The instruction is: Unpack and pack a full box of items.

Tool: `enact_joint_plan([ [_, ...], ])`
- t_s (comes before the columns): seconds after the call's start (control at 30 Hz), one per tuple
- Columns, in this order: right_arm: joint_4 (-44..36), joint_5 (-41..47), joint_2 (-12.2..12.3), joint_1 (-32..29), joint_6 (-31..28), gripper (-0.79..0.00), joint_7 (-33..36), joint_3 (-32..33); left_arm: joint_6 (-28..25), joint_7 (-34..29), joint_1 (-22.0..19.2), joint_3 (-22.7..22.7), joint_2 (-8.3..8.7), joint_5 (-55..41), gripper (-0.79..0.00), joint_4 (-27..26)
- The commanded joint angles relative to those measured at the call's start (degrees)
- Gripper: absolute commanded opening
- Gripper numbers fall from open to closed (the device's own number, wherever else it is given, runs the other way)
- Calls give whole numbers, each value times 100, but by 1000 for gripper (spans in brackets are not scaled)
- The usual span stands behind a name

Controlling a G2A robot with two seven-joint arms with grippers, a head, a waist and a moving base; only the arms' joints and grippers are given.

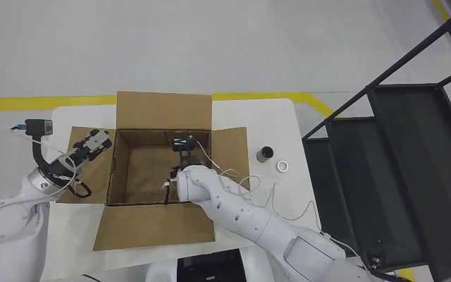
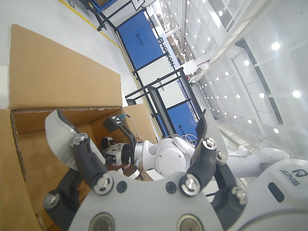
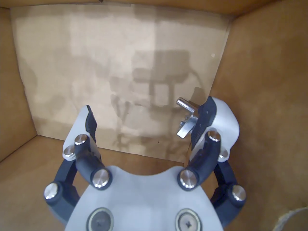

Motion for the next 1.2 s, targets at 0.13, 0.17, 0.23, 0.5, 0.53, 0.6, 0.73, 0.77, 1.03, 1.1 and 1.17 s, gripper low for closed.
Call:
enact_joint_plan([
  [0.13, 181, 40, -91, 33, -9, 0, -18, -42, 0, 0, 0, 0, 0, 0, 0, 0],
  [0.17, 169, 115, -107, 28, -37, 0, -19, -23, 0, 0, 0, 0, 0, 0, 0, 0],
  [0.23, 11, 495, -145, -37, -207, 0, -81, 108, 0, 0, 0, 0, 0, 0, 0, 0],
  [0.5, -119, 743, -152, -198, -562, 0, -490, 344, 0, 0, 0, 0, 0, 0, 0, 0],
  [0.53, -95, 573, -142, -184, -493, 0, -462, 302, 0, 0, 0, 0, 0, 0, 0, 0],
  [0.6, -43, 271, -125, -152, -426, 0, -375, 221, 0, 0, 0, 0, 0, 0, 0, 0],
  [0.73, -63, -132, -112, -128, -324, 0, -254, 133, 0, 0, 0, 0, 0, 0, 0, 0],
  [0.77, -75, -212, -109, -128, -304, 0, -218, 118, 0, 0, 0, 0, 0, 0, 0, 0],
  [1.03, -42, -370, -111, -165, -351, 0, 349, 106, 0, 0, 0, 0, 0, 0, 0, 0],
  [1.1, -22, -404, -117, -165, -363, 0, 444, 99, 0, 0, 0, 0, 0, 0, 0, 0],
  [1.17, 16, -414, -127, -163, -355, 0, 489, 114, 0, 0, 0, 0, 0, 0, 0, 0],
])
